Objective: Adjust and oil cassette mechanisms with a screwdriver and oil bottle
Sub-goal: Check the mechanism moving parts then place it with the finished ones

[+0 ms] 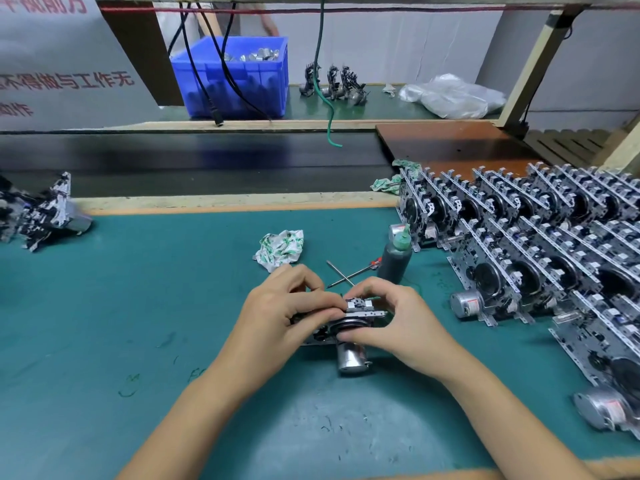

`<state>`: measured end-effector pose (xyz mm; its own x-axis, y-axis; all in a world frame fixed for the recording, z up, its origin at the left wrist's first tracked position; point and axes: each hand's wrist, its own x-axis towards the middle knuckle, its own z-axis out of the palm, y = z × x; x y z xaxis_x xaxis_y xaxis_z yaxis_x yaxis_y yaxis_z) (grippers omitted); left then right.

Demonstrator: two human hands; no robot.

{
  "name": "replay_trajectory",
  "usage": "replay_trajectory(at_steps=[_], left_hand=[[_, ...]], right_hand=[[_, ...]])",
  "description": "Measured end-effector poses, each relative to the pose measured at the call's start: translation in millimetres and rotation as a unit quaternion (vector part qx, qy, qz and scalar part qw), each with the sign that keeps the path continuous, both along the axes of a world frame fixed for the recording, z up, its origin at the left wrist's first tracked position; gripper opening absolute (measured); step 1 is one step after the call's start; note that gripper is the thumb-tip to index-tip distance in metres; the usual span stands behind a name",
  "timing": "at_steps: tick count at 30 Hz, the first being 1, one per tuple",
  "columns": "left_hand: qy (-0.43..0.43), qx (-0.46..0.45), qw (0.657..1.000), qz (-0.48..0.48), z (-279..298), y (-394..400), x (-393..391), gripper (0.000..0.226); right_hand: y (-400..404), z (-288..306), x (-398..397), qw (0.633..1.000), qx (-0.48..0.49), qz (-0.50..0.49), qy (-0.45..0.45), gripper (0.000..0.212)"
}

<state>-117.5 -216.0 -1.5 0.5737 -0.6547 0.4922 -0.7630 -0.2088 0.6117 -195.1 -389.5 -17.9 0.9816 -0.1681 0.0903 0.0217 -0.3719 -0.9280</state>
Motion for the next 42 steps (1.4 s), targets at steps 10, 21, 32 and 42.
replay_trajectory(at_steps=[10, 21, 32, 42], left_hand=[[0.004, -0.026, 0.999, 0.033, -2, 0, -4, 0.013], [0.022, -0.035, 0.999, 0.032, -2, 0, -4, 0.015], [0.005, -0.024, 0.998, 0.050, 2, 7, -5, 0.014], [-0.065, 0.026, 0.995, 0.076, 11, 15, -8, 0.011]], right_hand=[[-4, -8, -32, 0.945, -0.306, -0.107, -0.052, 0.049], [-3, -14, -36, 0.907, -0.393, -0.112, -0.104, 0.030], [4, 8, -20, 0.957, -0.250, -0.049, -0.135, 0.031], [3, 21, -16, 0.978, -0.146, -0.046, -0.140, 0.005]])
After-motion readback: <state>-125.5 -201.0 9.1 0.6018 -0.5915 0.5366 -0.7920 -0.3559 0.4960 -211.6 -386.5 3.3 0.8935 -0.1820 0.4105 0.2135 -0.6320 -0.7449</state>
